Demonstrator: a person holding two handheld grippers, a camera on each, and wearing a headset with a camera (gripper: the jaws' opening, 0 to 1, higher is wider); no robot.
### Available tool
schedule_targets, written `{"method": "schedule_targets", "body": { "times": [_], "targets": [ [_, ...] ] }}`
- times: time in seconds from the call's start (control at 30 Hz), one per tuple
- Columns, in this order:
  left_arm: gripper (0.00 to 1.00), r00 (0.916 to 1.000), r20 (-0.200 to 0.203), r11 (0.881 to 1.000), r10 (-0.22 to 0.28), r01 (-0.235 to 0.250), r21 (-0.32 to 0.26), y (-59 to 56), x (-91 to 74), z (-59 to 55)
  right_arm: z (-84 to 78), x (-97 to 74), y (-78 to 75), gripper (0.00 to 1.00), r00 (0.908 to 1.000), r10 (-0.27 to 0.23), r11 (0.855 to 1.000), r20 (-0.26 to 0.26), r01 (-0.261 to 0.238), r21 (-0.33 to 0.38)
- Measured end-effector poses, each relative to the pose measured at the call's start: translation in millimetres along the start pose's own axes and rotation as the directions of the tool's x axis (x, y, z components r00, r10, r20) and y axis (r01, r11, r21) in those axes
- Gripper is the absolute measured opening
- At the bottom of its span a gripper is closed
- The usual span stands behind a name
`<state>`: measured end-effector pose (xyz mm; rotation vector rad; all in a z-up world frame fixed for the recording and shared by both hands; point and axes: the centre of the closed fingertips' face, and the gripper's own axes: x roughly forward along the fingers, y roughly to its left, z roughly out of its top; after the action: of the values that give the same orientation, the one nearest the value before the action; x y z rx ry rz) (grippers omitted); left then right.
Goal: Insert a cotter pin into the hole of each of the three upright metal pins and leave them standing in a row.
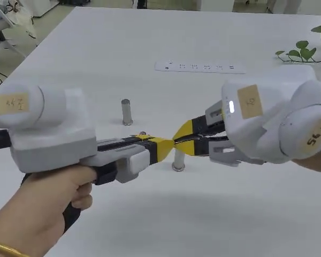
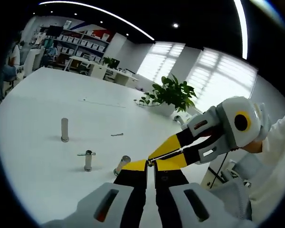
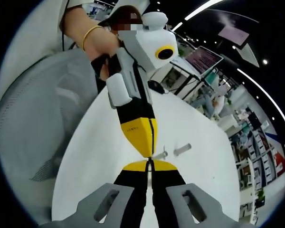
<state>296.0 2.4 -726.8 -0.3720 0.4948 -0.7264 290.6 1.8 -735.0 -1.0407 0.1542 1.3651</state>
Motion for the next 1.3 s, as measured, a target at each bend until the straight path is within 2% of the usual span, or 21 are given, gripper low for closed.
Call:
{"method": "schedule_targets", "body": {
  "times": [0.23,0.43,0.57,0.63,0.83,0.9,0.97,1.07,1.13,1.2,1.23,1.27,1.3],
  "targets": [
    [0.01,1.0,0.005,0.999,-0.007,0.007,-0.052,1.3,-1.8,0.6,2.5,-1.2,0.5,0.02,1.0,-0.002,1.0,0.002,0.002,-0.009],
    [0.01,0.9998,-0.008,0.994,-0.019,0.018,-0.104,2.7,-3.6,-0.8,4.2,-0.8,1.9,0.02,1.0,-0.001,1.0,0.005,0.001,-0.022],
    [0.01,0.9997,-0.001,0.993,-0.023,0.023,-0.112,3.3,-5.0,-0.2,5.6,-0.5,0.8,0.02,0.9999,-0.008,1.0,0.01,0.008,-0.025],
    [0.01,0.9997,0.008,0.991,-0.025,0.026,-0.134,4.9,-5.2,0.4,5.9,0.0,-0.3,0.03,0.9998,-0.013,1.0,0.011,0.013,-0.024],
    [0.0,0.9994,0.025,0.986,-0.024,0.028,-0.164,6.5,-6.4,0.0,5.3,2.2,0.1,0.04,0.9995,-0.003,1.0,0.03,0.002,0.015],
    [0.0,0.9993,0.028,0.986,-0.025,0.029,-0.167,6.7,-6.6,-0.3,4.5,2.3,0.2,0.05,0.9991,0.004,0.998,0.043,-0.007,0.068],
    [0.0,0.9996,0.027,0.988,-0.01,0.014,-0.152,10.5,-7.0,-1.0,3.5,1.0,0.7,0.05,0.9981,0.015,0.989,0.06,-0.024,0.147],
    [0.0,0.9993,0.038,0.989,-0.006,0.011,-0.15,13.2,-9.0,-0.9,2.0,-2.6,-2.4,0.07,0.9956,0.011,0.968,0.093,-0.034,0.249],
    [0.0,0.9994,0.035,0.991,0.002,0.003,-0.134,15.7,-9.8,-1.9,-0.6,-5.6,-1.8,0.09,0.9928,0.022,0.938,0.118,-0.062,0.342],
    [0.0,0.9997,0.025,0.993,0.005,-0.002,-0.114,17.1,-10.4,-4.0,-3.3,-8.3,-2.5,0.11,0.99,0.027,0.903,0.139,-0.083,0.422],
    [0.0,0.9997,0.025,0.996,0.003,-0.001,-0.093,17.1,-10.9,-4.3,-4.3,-10.1,-1.7,0.13,0.9874,0.037,0.875,0.154,-0.106,0.473],
    [0.0,0.9996,0.027,0.997,0.002,0.0,-0.071,16.5,-11.4,-4.7,-3.9,-11.3,-0.2,0.14,0.984,0.05,0.853,0.171,-0.131,0.505],
    [0.0,0.9997,0.024,0.998,-0.001,0.002,-0.055,16.0,-11.6,-5.3,-4.1,-13.1,0.6,0.15,0.9797,0.06,0.818,0.191,-0.158,0.553]
  ]
}}
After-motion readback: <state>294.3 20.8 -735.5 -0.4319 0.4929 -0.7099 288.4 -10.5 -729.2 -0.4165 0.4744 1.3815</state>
